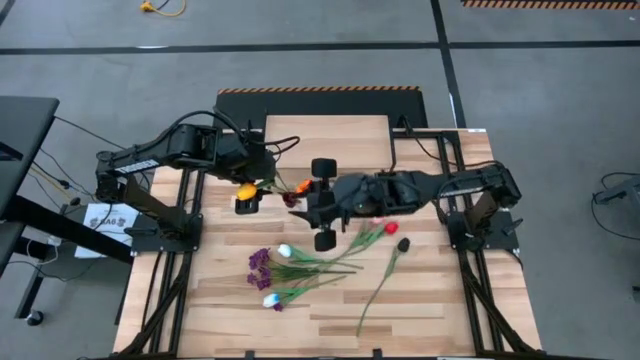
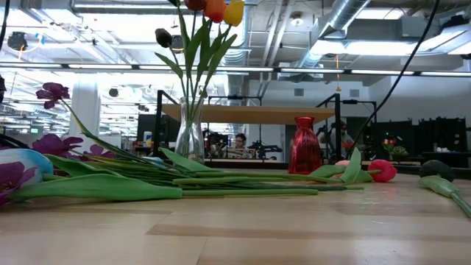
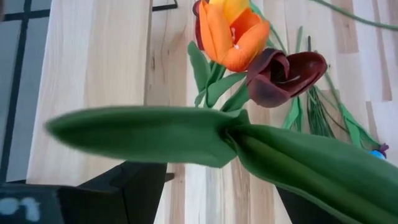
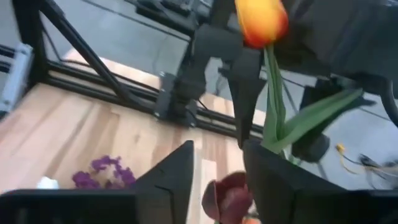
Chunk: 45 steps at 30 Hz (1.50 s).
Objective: Pick and place flowers into a vace then onto a shelf
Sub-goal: Put the yellow tulip into the transparent vase
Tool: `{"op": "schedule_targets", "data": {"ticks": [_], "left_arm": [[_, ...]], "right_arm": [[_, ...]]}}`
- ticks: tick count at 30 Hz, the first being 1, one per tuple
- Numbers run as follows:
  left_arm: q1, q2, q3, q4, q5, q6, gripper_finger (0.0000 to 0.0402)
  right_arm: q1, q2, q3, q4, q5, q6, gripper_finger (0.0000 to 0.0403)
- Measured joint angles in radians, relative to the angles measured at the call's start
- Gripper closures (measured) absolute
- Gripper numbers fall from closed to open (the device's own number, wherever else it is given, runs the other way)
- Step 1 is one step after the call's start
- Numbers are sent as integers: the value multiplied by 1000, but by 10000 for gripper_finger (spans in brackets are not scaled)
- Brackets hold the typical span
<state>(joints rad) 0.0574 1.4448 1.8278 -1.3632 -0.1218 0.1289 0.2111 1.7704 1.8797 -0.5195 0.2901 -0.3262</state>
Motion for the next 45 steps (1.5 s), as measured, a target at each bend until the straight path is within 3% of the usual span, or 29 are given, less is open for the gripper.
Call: {"op": "schedule_targets", "data": {"ticks": [7,13,23,37,45], "left_arm": [[0,0,0,1,-15,21,140],[0,0,0,1,-15,22,140],[0,0,0,1,-16,22,140],[0,1,1,25,-16,23,140],[0,1,1,33,-16,24,140]], "right_arm": [[-99,1,0,12,-110,5,206],[-135,1,0,90,-196,12,191],[-180,83,-2,120,-218,25,205],[-201,85,-2,169,-274,38,222],[-202,85,-2,170,-273,38,263]]}}
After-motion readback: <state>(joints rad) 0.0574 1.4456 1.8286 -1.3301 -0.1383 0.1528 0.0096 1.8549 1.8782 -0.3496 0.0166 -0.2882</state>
